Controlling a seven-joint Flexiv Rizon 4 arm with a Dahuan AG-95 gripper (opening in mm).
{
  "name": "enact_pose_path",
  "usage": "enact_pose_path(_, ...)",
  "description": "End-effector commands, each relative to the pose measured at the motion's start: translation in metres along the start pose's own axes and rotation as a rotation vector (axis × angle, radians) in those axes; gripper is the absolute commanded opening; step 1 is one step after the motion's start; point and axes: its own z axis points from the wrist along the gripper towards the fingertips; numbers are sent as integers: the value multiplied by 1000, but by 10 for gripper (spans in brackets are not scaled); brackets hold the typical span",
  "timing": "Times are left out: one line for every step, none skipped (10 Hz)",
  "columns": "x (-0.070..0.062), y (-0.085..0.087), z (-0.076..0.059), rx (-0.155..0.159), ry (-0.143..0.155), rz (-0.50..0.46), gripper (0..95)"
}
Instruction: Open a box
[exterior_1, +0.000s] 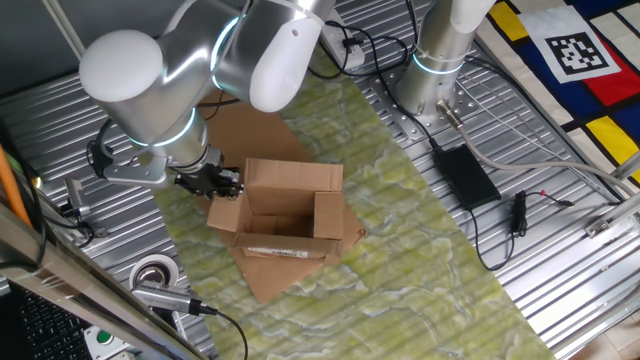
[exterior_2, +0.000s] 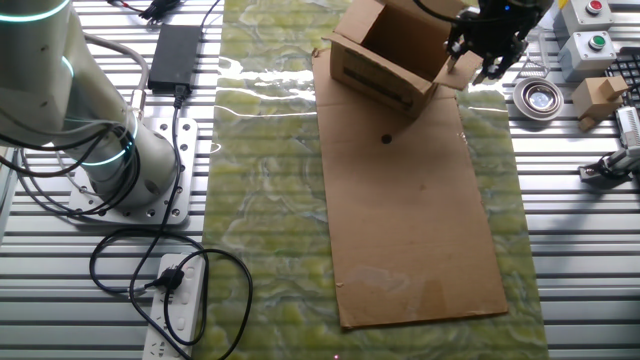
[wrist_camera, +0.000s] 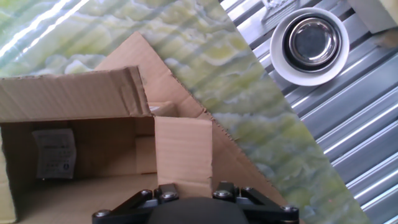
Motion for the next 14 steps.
enact_pose_path(0,-1,2,12,-6,-2,380)
enact_pose_path(0,-1,3,13,-7,-2,380)
enact_pose_path(0,-1,4,18,-11,-2,380)
enact_pose_path(0,-1,5,21,-13,-2,380)
enact_pose_path(0,-1,5,23,-14,-3,380)
enact_pose_path(0,-1,6,24,-14,-5,380)
enact_pose_path(0,-1,6,25,-14,-4,380)
enact_pose_path(0,-1,6,24,-14,-4,380)
enact_pose_path(0,-1,6,21,-16,-3,380)
enact_pose_path(0,-1,6,18,-19,0,190)
enact_pose_path(0,-1,6,16,-21,1,190)
enact_pose_path(0,-1,6,12,-23,3,190)
enact_pose_path(0,-1,6,8,-24,4,190)
enact_pose_path(0,-1,6,2,-25,9,190)
